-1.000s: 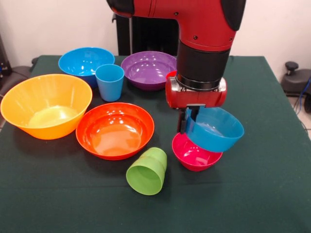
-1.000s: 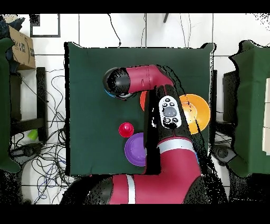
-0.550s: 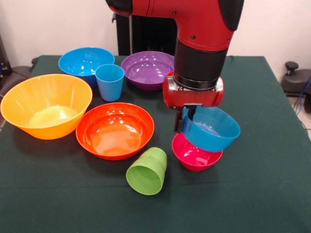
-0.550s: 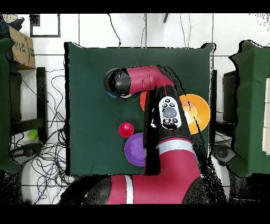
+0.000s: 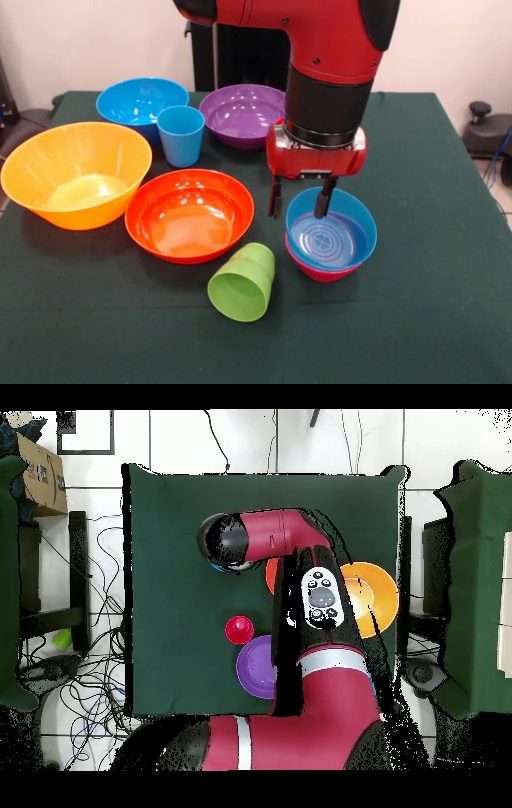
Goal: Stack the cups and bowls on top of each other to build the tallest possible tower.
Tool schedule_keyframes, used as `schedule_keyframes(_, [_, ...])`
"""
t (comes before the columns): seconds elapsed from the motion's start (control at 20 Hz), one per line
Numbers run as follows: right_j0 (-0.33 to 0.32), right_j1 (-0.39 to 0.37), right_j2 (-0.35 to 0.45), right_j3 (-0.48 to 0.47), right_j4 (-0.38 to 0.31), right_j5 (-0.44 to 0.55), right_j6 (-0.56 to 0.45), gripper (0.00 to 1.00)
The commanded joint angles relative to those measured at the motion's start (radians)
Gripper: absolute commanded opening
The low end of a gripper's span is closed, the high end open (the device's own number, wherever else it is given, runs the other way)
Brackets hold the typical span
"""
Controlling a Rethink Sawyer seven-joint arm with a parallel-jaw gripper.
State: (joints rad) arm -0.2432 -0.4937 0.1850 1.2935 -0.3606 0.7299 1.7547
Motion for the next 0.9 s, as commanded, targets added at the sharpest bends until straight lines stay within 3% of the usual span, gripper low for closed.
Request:
schedule_keyframes(0.05, [0.013,0.054,0.019,-0.036,-0.003,-0.009,0.064,1.0])
schedule_keyframes(0.75, [0.005,0.059,0.027,-0.009,-0.006,-0.07,0.071,1.0])
schedule_keyframes(0.9, [0.013,0.127,0.027,-0.012,-0.015,-0.114,0.088,1.0])
